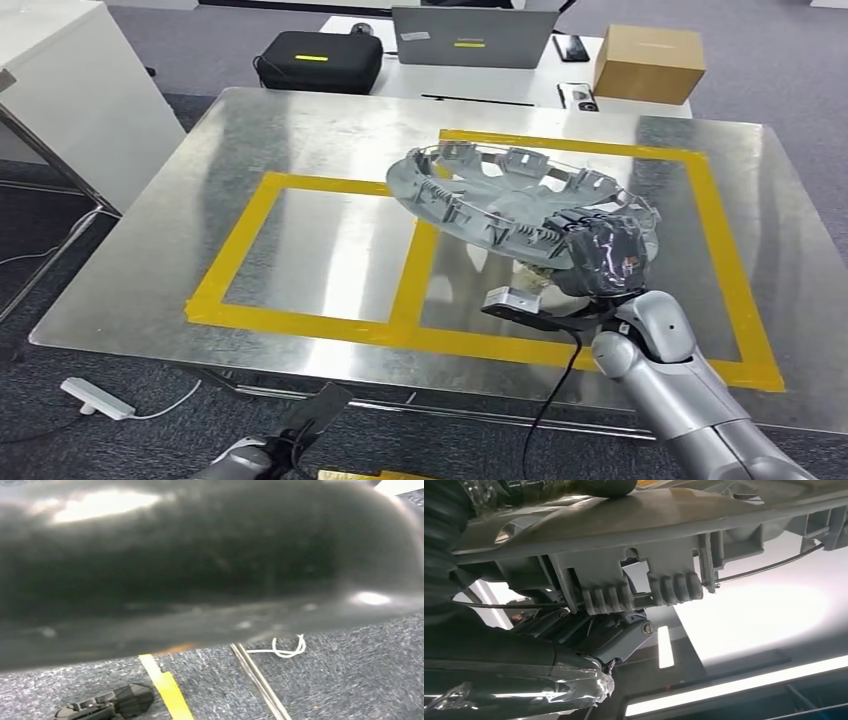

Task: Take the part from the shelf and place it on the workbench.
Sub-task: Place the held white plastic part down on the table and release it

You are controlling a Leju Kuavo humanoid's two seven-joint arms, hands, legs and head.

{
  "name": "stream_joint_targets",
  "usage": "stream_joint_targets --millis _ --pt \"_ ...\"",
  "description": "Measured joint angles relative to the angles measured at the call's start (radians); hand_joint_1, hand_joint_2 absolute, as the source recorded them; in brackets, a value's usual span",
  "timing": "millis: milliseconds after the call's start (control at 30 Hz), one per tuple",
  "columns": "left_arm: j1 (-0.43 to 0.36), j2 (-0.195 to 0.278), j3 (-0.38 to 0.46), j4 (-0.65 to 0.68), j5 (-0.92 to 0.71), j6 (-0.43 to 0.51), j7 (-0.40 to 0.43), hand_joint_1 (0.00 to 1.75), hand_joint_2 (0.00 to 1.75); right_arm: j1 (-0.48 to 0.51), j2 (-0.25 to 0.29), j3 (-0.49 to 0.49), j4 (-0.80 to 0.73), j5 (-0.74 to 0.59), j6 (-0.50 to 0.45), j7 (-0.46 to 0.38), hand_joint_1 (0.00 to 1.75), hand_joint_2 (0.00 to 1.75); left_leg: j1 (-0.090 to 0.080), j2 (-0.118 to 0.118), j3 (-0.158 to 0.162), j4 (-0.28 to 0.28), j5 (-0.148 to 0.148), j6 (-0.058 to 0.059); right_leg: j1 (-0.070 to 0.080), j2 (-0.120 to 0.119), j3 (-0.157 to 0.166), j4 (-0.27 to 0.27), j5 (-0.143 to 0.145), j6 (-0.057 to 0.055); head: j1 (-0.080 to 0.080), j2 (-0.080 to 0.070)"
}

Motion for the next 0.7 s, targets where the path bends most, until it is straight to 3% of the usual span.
stream_joint_targets --millis 33,67,167,233,333,400,467,533,567,600,667,700 --pt "0.0 0.0 -0.001 0.0 0.0 0.0 0.0 0.0 0.0 0.001 0.0 0.0 0.003 0.0 0.0 0.0 1.75 1.75 0.0 0.0 0.0 0.0 0.0 0.0 -0.001 0.0 -0.013 0.022 0.002 0.002 0.0 0.0" --pt "0.0 0.0 -0.001 0.0 0.0 0.0 0.0 0.0 0.0 0.002 0.0 0.0 0.006 0.0 0.0 0.0 1.75 1.75 0.0 -0.001 0.001 0.0 -0.001 0.0 -0.002 0.0 -0.005 0.003 0.022 0.002 0.0 0.0" --pt "0.0 0.0 -0.003 0.0 0.0 0.0 0.0 0.0 0.0 0.001 0.0 0.0 0.009 0.0 0.0 0.0 1.75 1.75 -0.002 -0.004 0.003 0.002 -0.003 -0.006 -0.004 -0.003 0.09 -0.19 0.111 -0.003 0.001 0.0" --pt "0.0 0.0 -0.004 0.0 0.0 0.0 0.0 0.0 0.0 -0.001 0.001 0.0 0.01 0.0 -0.002 0.0 1.75 1.75 -0.006 -0.004 -0.001 0.003 -0.002 -0.015 -0.002 -0.003 0.125 -0.255 0.122 -0.01 -0.001 0.0" --pt "0.001 0.001 -0.005 0.0 0.0 0.0 0.0 0.0 0.0 -0.001 0.002 -0.001 0.012 0.001 -0.004 0.0 1.75 1.75 -0.005 -0.003 -0.005 0.006 -0.006 -0.03 -0.003 -0.001 0.129 -0.262 0.124 -0.025 -0.003 0.0" --pt "0.0 0.001 -0.006 0.0 0.0 0.002 0.0 0.0 0.0 -0.001 0.002 -0.001 0.012 0.001 -0.004 0.0 1.75 1.75 -0.003 -0.002 -0.027 0.058 -0.043 -0.041 -0.006 -0.002 0.132 -0.268 0.126 -0.036 -0.006 0.0" --pt "0.001 0.001 -0.006 0.0 0.0 0.005 0.003 0.0 0.0 -0.001 0.002 -0.001 0.013 0.001 -0.003 -0.002 1.75 1.75 -0.001 -0.001 -0.083 0.183 -0.106 -0.049 -0.006 -0.002 0.134 -0.268 0.125 -0.042 -0.008 0.0" --pt "0.002 0.002 -0.006 0.0 0.0 0.008 0.008 0.0 0.0 -0.001 0.002 -0.001 0.015 0.003 -0.003 -0.004 0.87 0.87 0.0 0.0 -0.126 0.278 -0.134 -0.052 -0.006 -0.002 0.135 -0.268 0.124 -0.044 -0.008 0.0" --pt "0.003 0.002 -0.007 0.0 0.0 0.009 0.011 0.0 0.0 -0.001 0.003 -0.001 0.016 0.005 -0.003 -0.004 0.44 0.44 0.0 0.0 -0.125 0.275 -0.119 -0.052 -0.006 -0.001 0.137 -0.267 0.123 -0.044 -0.008 0.0" --pt "0.002 0.002 -0.007 0.0 0.0 0.01 0.013 0.0 0.0 -0.001 0.003 -0.001 0.017 0.006 -0.003 -0.002 0.0 0.0 0.0 0.0 -0.105 0.233 -0.087 -0.05 -0.006 -0.001 0.14 -0.267 0.122 -0.043 -0.008 0.0" --pt "0.002 0.003 -0.008 0.0 0.0 0.011 0.016 0.0 0.0 -0.003 0.003 -0.001 0.018 0.007 -0.003 0.0 0.0 0.0 -0.001 0.0 -0.041 0.101 -0.02 -0.045 -0.004 0.001 0.144 -0.263 0.117 -0.038 -0.008 0.0" --pt "0.001 0.002 -0.008 0.0 0.0 0.011 0.016 0.0 0.0 -0.005 0.004 -0.001 0.018 0.008 -0.003 0.002 0.0 0.0 -0.001 0.0 -0.016 0.048 -0.004 -0.042 -0.002 0.002 0.142 -0.261 0.115 -0.035 -0.008 0.0"
